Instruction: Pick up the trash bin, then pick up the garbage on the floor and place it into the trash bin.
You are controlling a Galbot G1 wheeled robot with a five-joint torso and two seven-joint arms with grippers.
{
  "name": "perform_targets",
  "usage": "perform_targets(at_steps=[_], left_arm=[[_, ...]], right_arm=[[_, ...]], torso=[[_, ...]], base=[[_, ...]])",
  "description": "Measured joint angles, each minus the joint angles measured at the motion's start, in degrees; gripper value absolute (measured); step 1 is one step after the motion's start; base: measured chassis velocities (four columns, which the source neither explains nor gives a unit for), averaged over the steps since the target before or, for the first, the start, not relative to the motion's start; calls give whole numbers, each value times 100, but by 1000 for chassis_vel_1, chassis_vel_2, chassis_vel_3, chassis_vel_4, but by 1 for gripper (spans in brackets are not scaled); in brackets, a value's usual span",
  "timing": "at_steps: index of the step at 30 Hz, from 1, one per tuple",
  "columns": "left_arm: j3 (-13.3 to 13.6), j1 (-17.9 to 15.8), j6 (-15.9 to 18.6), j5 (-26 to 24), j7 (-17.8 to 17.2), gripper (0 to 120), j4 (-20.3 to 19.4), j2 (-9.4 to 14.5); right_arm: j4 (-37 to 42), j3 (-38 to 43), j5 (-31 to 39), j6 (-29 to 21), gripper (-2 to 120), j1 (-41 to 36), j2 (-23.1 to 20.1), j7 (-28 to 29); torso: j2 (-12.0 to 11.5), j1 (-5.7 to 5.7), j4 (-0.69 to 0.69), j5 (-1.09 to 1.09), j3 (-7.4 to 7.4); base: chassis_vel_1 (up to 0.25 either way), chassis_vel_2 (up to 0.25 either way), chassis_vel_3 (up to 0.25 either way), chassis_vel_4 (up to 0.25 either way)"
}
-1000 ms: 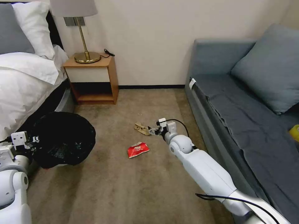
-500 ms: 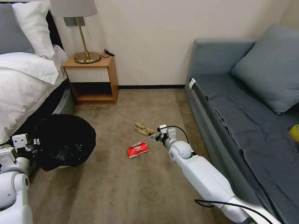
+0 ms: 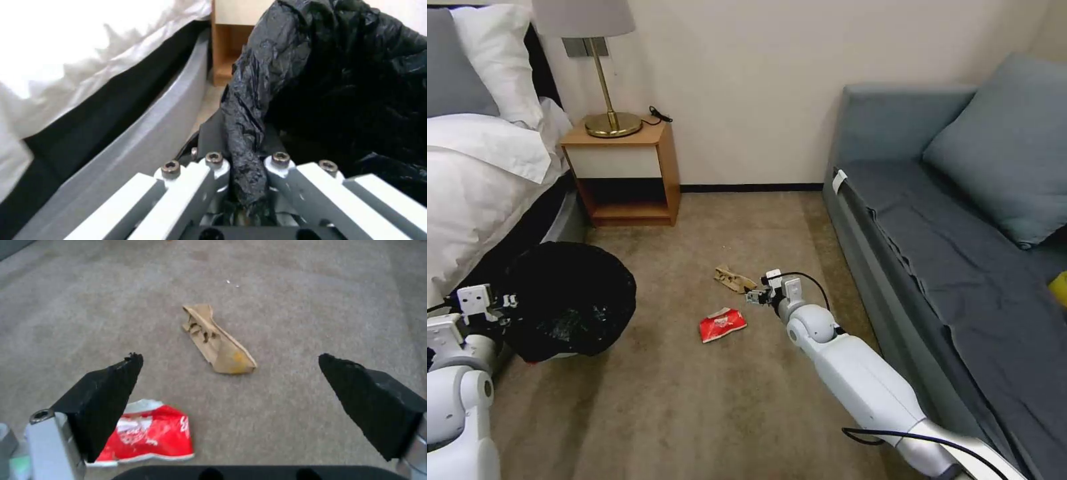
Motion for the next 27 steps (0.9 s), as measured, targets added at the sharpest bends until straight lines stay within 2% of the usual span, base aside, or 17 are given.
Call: perform_targets(at_steps=[10,27], left_arm=[[2,49,78,17,-18,3,-83,-90],[-51,69,51,39,-28,3,25,-54]], right_arm=[[-36,-76,-40,5,100,-11,64,-21],[-124,-165,-72,10,100,18,76,-55]], torso=[[0,0,1,0,0],[0,0,1,0,0]], base=[[-64,73,68,-75],[-63,58,59,-59]])
